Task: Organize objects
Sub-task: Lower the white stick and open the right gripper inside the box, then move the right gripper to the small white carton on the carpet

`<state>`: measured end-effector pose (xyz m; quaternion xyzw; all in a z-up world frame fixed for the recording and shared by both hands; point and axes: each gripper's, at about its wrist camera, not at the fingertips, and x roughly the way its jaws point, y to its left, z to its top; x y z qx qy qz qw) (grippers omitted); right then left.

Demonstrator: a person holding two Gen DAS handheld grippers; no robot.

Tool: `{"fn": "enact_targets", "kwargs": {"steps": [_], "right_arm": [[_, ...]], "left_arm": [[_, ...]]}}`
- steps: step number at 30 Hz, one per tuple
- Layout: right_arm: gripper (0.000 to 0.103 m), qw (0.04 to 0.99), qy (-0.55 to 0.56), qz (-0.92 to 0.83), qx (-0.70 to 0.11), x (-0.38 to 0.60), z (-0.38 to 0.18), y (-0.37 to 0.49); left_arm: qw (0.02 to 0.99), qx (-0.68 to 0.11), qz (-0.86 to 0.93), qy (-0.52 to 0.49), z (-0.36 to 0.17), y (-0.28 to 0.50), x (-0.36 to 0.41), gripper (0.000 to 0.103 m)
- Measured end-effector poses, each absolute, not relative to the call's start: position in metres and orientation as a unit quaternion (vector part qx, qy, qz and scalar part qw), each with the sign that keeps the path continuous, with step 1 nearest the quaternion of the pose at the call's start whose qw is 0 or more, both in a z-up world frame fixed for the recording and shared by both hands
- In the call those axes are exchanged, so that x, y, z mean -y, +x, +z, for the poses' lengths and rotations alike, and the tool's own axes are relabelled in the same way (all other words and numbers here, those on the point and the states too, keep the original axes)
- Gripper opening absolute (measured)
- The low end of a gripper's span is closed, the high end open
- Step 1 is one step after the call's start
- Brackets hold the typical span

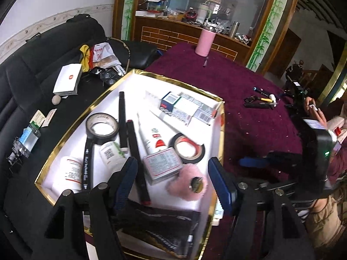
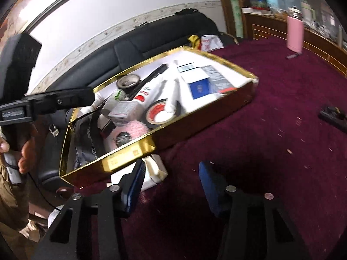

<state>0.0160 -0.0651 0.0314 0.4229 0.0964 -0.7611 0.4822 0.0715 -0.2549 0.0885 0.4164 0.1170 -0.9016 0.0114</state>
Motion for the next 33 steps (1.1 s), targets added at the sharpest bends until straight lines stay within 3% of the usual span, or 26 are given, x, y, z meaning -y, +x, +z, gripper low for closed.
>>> {"fn": "enact_targets", "kwargs": {"steps": [3,6,7,21,23,24,25,27,30,33], "right_arm": [[0.021,0.493,0.429,-0.747,-0.127,0.084,0.023,0.025],[0.01,0.49,0.427,-0.747,-0.142,0.091,0.019,0.031],[0.002,0.485,0.423,-0.752,-0.146,0.089,0.02,0.033],[0.004,0.331,0.434,-0.836,-0.059,-0.066,0.033,-0.019],[0.009,0.329,0.437,-0.836,-0.036,-0.072,0.033,-0.026],[0.02,0.333,0.435,-0.836,-0.032,-0.074,0.033,-0.026],[0.043,0.345,0.432,-0.833,-0.035,-0.072,0.035,-0.023],[0.07,0.371,0.422,-0.826,-0.046,-0.066,0.039,-0.017],[0.071,0.392,0.408,-0.822,-0.064,-0.06,0.045,-0.004],[0.079,0.391,0.414,-0.82,-0.066,-0.051,0.039,0.0]], "left_arm": [[0.009,-0.109,-0.903,0.416,0.091,0.071,0.249,0.067],[0.005,-0.103,-0.904,0.415,0.093,0.071,0.244,0.067],[0.004,-0.102,-0.904,0.415,0.093,0.071,0.243,0.067],[-0.037,-0.057,-0.9,0.431,0.099,0.036,0.187,0.067],[-0.045,-0.049,-0.899,0.433,0.1,0.028,0.175,0.067],[-0.049,-0.045,-0.898,0.434,0.1,0.025,0.169,0.067],[-0.053,-0.041,-0.897,0.436,0.1,0.022,0.163,0.067],[-0.061,-0.037,-0.895,0.44,0.099,0.016,0.153,0.067],[-0.069,-0.027,-0.892,0.445,0.099,0.009,0.14,0.067],[-0.072,-0.019,-0.891,0.448,0.099,0.001,0.133,0.067]]}}
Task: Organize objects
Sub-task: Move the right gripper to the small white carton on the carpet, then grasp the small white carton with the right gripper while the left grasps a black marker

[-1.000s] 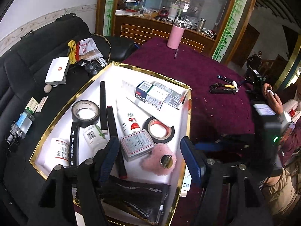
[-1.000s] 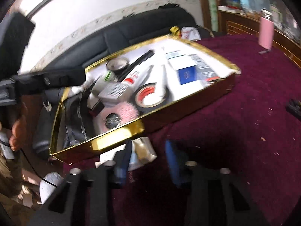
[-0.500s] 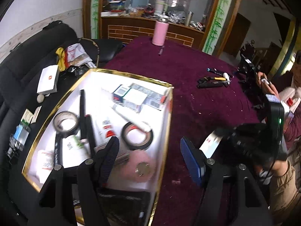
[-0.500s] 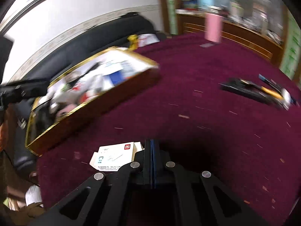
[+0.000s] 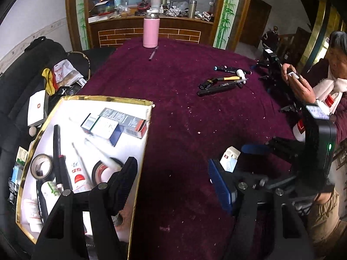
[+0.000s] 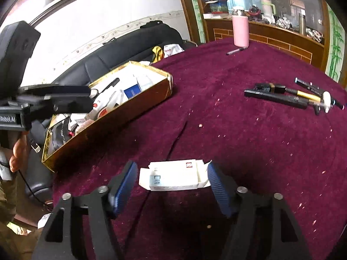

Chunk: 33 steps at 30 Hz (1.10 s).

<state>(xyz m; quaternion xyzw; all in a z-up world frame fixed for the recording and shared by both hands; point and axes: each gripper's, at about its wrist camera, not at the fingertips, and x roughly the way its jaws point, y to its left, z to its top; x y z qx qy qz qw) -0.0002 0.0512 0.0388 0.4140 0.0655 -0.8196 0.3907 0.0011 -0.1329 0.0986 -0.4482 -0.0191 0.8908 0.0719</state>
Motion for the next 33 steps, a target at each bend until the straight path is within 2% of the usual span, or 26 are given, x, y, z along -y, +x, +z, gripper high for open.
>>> {"fn": "enact_targets", "kwargs": {"steps": [5,9,10,12,13,15,18,24,26,28,29,33], "right_arm": [[0.085,0.363,0.426,-0.822,-0.109,-0.041,0.021,0.003],[0.083,0.355,0.426,-0.824,-0.12,-0.038,0.013,0.004],[0.069,0.355,0.426,-0.823,-0.121,-0.038,0.012,0.004],[0.049,0.348,0.423,-0.827,-0.128,-0.037,0.01,0.004],[0.042,0.346,0.42,-0.828,-0.134,-0.038,0.012,0.006],[0.031,0.353,0.423,-0.825,-0.124,-0.04,0.013,0.005],[0.027,0.358,0.428,-0.822,-0.112,-0.045,0.014,0.0],[0.028,0.37,0.436,-0.816,-0.085,-0.051,0.014,-0.004],[0.036,0.37,0.441,-0.815,-0.073,-0.054,0.014,-0.006],[0.053,0.37,0.443,-0.814,-0.063,-0.058,0.015,-0.009],[0.056,0.372,0.444,-0.813,-0.058,-0.059,0.016,-0.01],[0.059,0.376,0.444,-0.812,-0.049,-0.062,0.018,-0.011]], "left_arm": [[0.083,0.007,0.886,-0.456,0.101,-0.024,0.123,0.067],[0.09,0.002,0.881,-0.465,0.101,-0.056,0.111,0.067],[0.091,-0.002,0.88,-0.466,0.101,-0.066,0.107,0.067],[0.096,-0.008,0.88,-0.465,0.103,-0.083,0.097,0.067],[0.099,-0.013,0.88,-0.463,0.104,-0.093,0.091,0.067],[0.103,-0.024,0.881,-0.461,0.102,-0.11,0.078,0.067],[0.117,-0.062,0.875,-0.465,0.092,-0.137,0.051,0.066],[0.138,-0.179,0.856,-0.465,0.061,-0.182,-0.014,0.049],[0.146,-0.197,0.85,-0.467,0.049,-0.195,-0.029,0.049],[0.152,-0.209,0.847,-0.465,0.038,-0.205,-0.04,0.049],[0.155,-0.214,0.846,-0.464,0.034,-0.209,-0.045,0.049],[0.157,-0.225,0.844,-0.46,0.023,-0.225,-0.054,0.049]]}}
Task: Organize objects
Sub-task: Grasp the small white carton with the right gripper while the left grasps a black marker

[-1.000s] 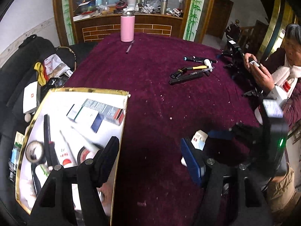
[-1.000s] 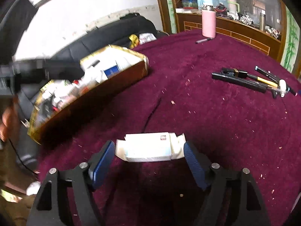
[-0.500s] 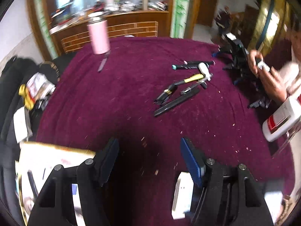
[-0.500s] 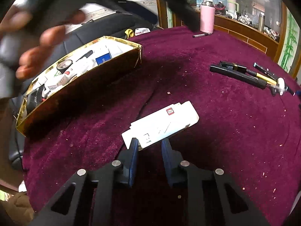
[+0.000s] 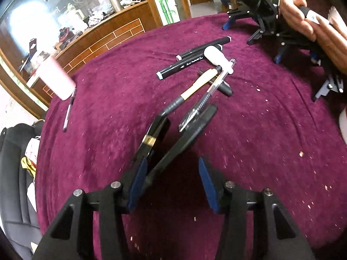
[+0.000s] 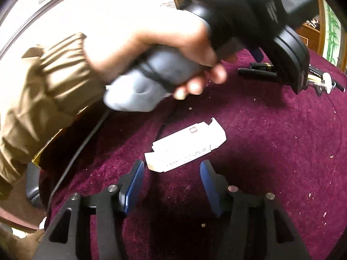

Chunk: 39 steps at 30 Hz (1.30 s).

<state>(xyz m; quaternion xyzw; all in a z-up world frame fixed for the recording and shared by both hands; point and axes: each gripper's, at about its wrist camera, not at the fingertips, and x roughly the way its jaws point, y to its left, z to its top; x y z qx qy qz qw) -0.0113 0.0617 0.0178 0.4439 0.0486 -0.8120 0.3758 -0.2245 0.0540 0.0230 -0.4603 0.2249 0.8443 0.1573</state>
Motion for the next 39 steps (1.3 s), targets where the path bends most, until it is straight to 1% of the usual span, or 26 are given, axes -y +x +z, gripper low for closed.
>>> {"fn": "enact_targets", "kwargs": {"steps": [5,10,11,12,13,14,15,16,18,27,29,31,35,39], "right_arm": [[0.06,0.376,0.449,-0.809,-0.044,-0.062,0.016,-0.013],[0.06,0.375,0.449,-0.81,-0.041,-0.062,0.016,-0.014],[0.061,0.374,0.448,-0.811,-0.04,-0.062,0.017,-0.013],[0.061,0.373,0.448,-0.811,-0.04,-0.062,0.017,-0.013],[0.062,0.372,0.448,-0.812,-0.038,-0.063,0.018,-0.014],[0.063,0.372,0.447,-0.813,-0.037,-0.063,0.018,-0.014],[0.064,0.371,0.446,-0.814,-0.036,-0.064,0.019,-0.013],[0.065,0.371,0.444,-0.815,-0.035,-0.064,0.02,-0.013],[0.065,0.371,0.442,-0.816,-0.034,-0.065,0.023,-0.012],[0.067,0.369,0.436,-0.82,-0.03,-0.066,0.027,-0.012],[0.067,0.369,0.437,-0.82,-0.028,-0.066,0.027,-0.012],[0.067,0.368,0.437,-0.82,-0.029,-0.065,0.027,-0.012],[0.067,0.368,0.435,-0.821,-0.03,-0.065,0.029,-0.011],[0.067,0.364,0.437,-0.822,-0.028,-0.066,0.03,-0.012]], "left_arm": [[0.151,-0.239,0.84,-0.463,0.01,-0.239,-0.06,0.05],[0.148,-0.232,0.841,-0.466,0.01,-0.242,-0.059,0.049],[0.148,-0.231,0.84,-0.468,0.01,-0.243,-0.061,0.047],[0.154,-0.224,0.837,-0.474,0.01,-0.243,-0.061,0.034],[0.162,-0.214,0.834,-0.482,0.01,-0.243,-0.062,0.028],[0.159,-0.216,0.832,-0.485,0.01,-0.241,-0.064,0.027],[0.159,-0.222,0.831,-0.485,0.01,-0.239,-0.068,0.022],[0.161,-0.23,0.828,-0.485,0.009,-0.237,-0.071,0.02],[0.162,-0.24,0.825,-0.486,0.009,-0.233,-0.074,0.018],[0.158,-0.235,0.826,-0.487,0.009,-0.24,-0.075,0.02],[0.158,-0.235,0.827,-0.486,0.009,-0.239,-0.075,0.019],[0.162,-0.233,0.824,-0.49,0.009,-0.235,-0.073,0.015],[0.162,-0.211,0.815,-0.514,0.01,-0.224,-0.058,0.014],[0.147,-0.184,0.811,-0.536,0.011,-0.207,-0.026,0.014]]}}
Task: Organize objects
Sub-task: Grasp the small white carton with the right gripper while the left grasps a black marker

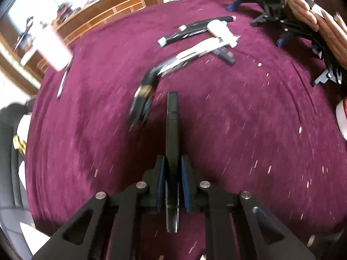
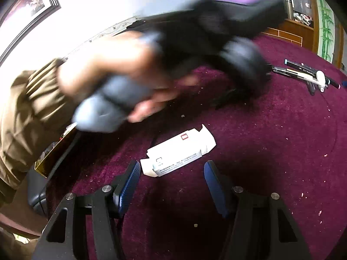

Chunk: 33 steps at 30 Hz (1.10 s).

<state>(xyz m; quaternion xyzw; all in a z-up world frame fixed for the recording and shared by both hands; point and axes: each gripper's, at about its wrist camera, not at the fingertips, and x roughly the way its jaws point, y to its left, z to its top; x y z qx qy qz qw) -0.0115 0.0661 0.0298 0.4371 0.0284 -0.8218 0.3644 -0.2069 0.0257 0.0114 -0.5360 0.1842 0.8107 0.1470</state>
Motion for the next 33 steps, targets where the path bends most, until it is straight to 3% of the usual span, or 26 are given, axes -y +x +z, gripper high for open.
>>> {"fn": "enact_targets", "kwargs": {"steps": [7,15,25,28,32,33], "right_arm": [[0.067,0.35,0.452,-0.821,-0.004,-0.075,0.024,-0.01],[0.068,0.35,0.475,-0.801,0.099,-0.078,0.017,-0.024],[0.067,0.265,0.496,-0.822,0.087,-0.05,0.021,-0.025],[0.056,0.232,0.496,-0.836,0.036,-0.032,0.025,-0.024],[0.049,0.213,0.488,-0.846,-0.017,-0.022,0.021,-0.023],[0.035,0.207,0.486,-0.849,-0.03,-0.021,0.02,-0.023]], "left_arm": [[0.13,-0.123,0.822,-0.54,0.021,-0.169,0.032,0.014],[0.136,-0.054,0.852,-0.502,0.058,-0.104,0.07,0.014],[0.143,-0.005,0.873,-0.466,0.08,-0.052,0.106,0.014],[0.142,0.007,0.875,-0.463,0.082,-0.043,0.113,0.014],[0.135,0.015,0.875,-0.464,0.081,-0.032,0.122,0.015],[0.133,0.017,0.876,-0.463,0.081,-0.03,0.124,0.015]]}}
